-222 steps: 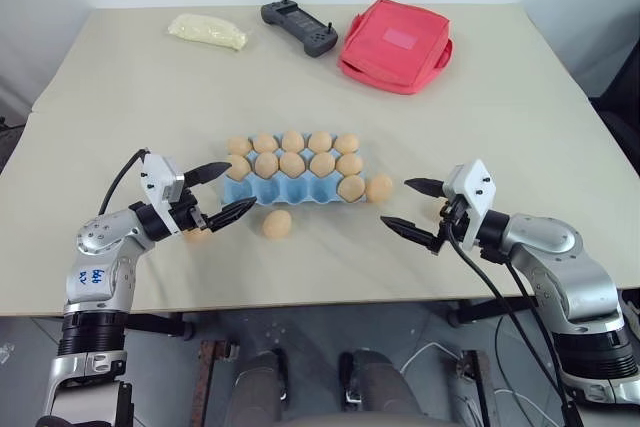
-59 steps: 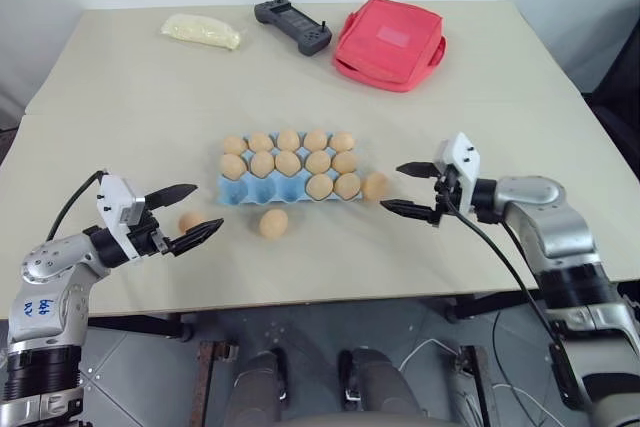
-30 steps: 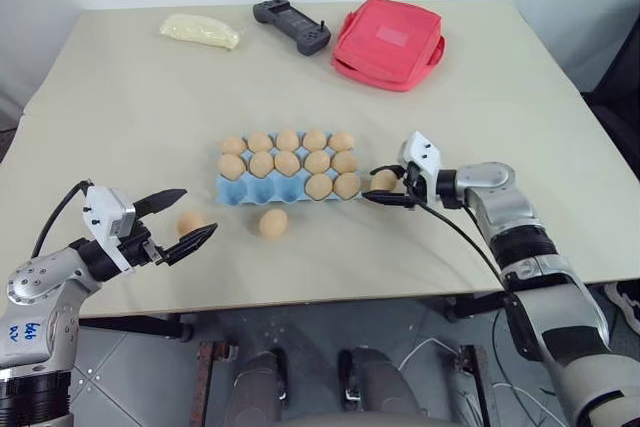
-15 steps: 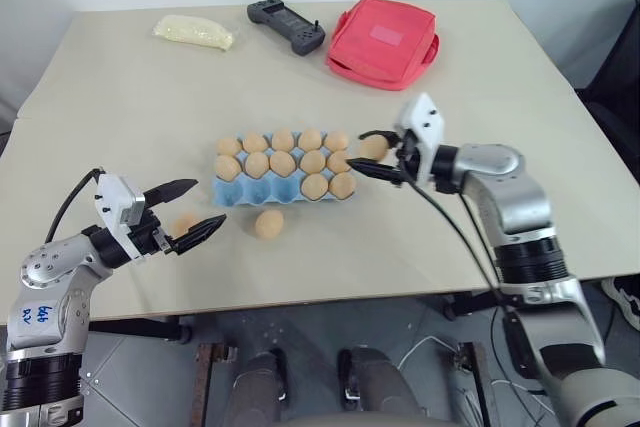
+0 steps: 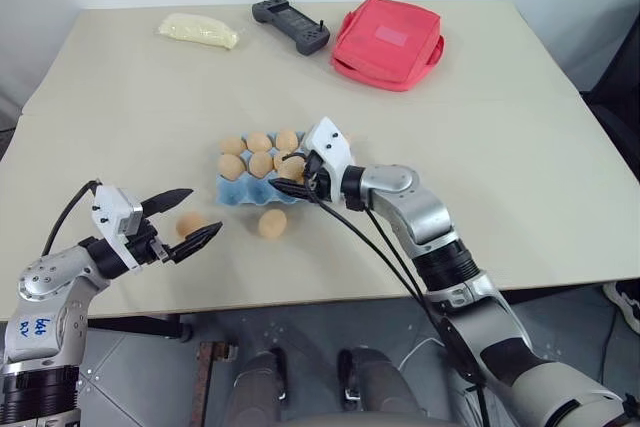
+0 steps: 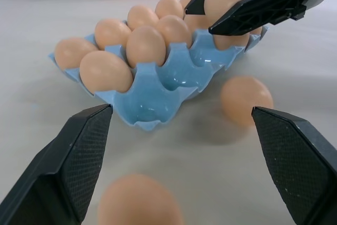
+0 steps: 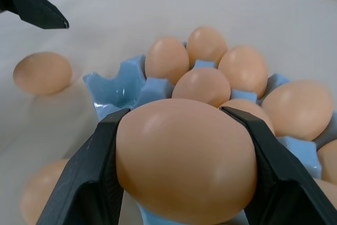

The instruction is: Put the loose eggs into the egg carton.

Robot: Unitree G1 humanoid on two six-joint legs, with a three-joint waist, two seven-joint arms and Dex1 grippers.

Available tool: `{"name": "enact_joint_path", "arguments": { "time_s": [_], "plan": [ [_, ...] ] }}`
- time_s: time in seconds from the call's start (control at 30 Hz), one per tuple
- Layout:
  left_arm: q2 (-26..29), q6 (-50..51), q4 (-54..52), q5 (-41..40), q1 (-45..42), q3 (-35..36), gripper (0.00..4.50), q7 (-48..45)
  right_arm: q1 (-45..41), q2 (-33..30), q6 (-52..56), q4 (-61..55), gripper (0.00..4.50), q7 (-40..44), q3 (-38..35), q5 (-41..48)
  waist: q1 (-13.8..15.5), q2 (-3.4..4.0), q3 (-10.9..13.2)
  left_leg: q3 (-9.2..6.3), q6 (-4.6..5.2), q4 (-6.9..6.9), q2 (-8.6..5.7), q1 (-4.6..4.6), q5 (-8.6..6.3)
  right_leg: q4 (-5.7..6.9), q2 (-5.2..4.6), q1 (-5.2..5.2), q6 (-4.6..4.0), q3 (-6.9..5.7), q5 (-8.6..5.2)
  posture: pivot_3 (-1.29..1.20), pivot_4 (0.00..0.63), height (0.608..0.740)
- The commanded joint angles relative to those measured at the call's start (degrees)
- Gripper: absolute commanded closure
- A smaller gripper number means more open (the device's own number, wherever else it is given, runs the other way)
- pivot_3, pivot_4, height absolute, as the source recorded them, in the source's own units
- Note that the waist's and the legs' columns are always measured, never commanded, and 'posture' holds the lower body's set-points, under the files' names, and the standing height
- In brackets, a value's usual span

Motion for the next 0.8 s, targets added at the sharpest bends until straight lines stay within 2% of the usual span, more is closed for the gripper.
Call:
{"name": "enact_joint_path", "arguments": {
  "time_s": [0.03,0.2,0.53,0.7,0.8],
  "plan": [
    [-0.2,-1.1,-2.8,-0.9,0.6,1.8,0.0,0.7,-2.1,1.3,-2.1,1.2,1.81,0.1,0.1,-0.4,0.0,0.0,0.0,0.0,0.0,0.0,0.0,0.0,0.0,0.0,0.0,0.0,0.0,0.0,0.0,0.0,0.15,0.74],
    [-0.2,-1.2,-2.8,-0.9,0.7,1.7,0.0,1.0,-2.8,2.2,-2.5,2.4,0.11,0.2,0.2,-0.7,-0.4,0.0,0.0,-0.01,-0.02,-0.02,0.01,0.01,-0.01,0.01,0.0,0.0,0.0,0.0,0.0,0.0,0.15,0.74],
    [-0.6,-1.5,-2.2,-0.5,-0.3,0.9,0.0,1.0,-3.3,-0.3,-2.2,-0.2,0.05,0.6,-2.3,0.1,-1.1,0.0,0.0,-0.01,-0.04,-0.04,0.0,0.0,-0.01,-0.01,0.0,0.0,0.0,-0.01,0.0,0.0,0.15,0.74],
    [-0.6,-1.7,-2.1,-0.4,-0.3,1.3,0.0,1.0,-1.1,-4.9,-2.3,-7.1,0.05,4.1,-4.5,3.0,-1.1,0.0,0.0,-0.01,-0.03,-0.06,0.0,-0.01,-0.02,-0.04,0.0,-0.01,0.0,-0.01,0.0,0.0,0.15,0.74],
    [-0.6,-1.6,-2.7,-0.6,0.6,2.0,0.0,1.4,2.4,-9.7,-3.3,-11.5,0.05,8.6,-6.3,5.5,-1.0,0.0,0.0,-0.02,-0.03,-0.11,0.0,-0.01,-0.02,-0.1,0.0,0.0,0.0,-0.02,0.0,0.0,0.15,0.74]
  ]
}}
